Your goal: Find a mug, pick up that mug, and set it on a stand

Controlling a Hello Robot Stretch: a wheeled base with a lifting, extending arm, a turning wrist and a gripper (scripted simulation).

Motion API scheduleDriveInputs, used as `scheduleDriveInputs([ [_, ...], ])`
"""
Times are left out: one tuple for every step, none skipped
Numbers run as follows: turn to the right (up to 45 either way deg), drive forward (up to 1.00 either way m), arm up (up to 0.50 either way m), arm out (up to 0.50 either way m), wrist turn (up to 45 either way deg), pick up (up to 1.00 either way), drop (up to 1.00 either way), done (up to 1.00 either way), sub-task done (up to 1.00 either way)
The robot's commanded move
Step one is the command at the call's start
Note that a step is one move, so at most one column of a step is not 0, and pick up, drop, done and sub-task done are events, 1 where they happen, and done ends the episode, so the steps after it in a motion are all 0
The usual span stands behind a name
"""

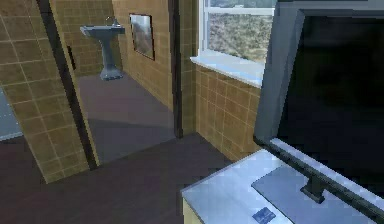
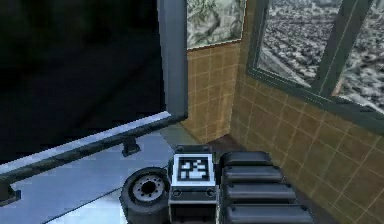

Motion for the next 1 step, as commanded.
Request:
scheduleDriveInputs([
  [9.0, 0.0, 0.0, 0.0, 0.0, 0.0, 0.0, 0.0, 0.0],
])
